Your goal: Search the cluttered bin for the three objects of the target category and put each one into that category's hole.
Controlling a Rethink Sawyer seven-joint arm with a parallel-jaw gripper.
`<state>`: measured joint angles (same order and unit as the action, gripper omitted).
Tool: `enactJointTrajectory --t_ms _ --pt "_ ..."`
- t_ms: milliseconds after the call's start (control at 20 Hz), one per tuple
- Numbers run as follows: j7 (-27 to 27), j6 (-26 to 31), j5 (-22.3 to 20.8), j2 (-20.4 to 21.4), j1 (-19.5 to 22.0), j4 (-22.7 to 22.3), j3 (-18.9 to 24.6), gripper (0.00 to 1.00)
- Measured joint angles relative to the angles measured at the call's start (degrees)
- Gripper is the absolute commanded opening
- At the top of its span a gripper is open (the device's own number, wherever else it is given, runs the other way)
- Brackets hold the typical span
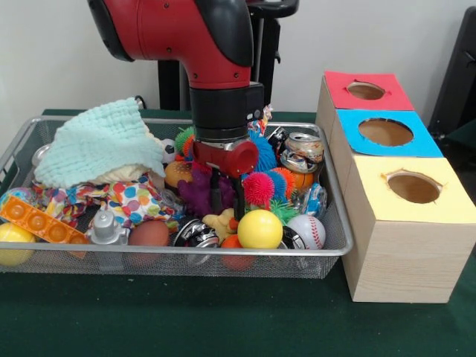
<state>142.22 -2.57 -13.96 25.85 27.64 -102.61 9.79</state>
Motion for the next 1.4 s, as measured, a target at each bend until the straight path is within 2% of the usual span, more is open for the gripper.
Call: enactJointTrajectory --t_ms 350,900,950,1400 --pt "0.00 -2.75 0.27 -1.69 0.00 0.68 0.05 1.00" --pt "0.00 -3.15 0.51 -3.39 -0.35 2.44 0.06 1.00" --pt "0.00 -3.15 0.51 -3.63 -0.98 2.90 -0.07 0.00" --pt "0.00 -3.12 1.02 -3.60 -2.79 3.83 -1.03 0.00"
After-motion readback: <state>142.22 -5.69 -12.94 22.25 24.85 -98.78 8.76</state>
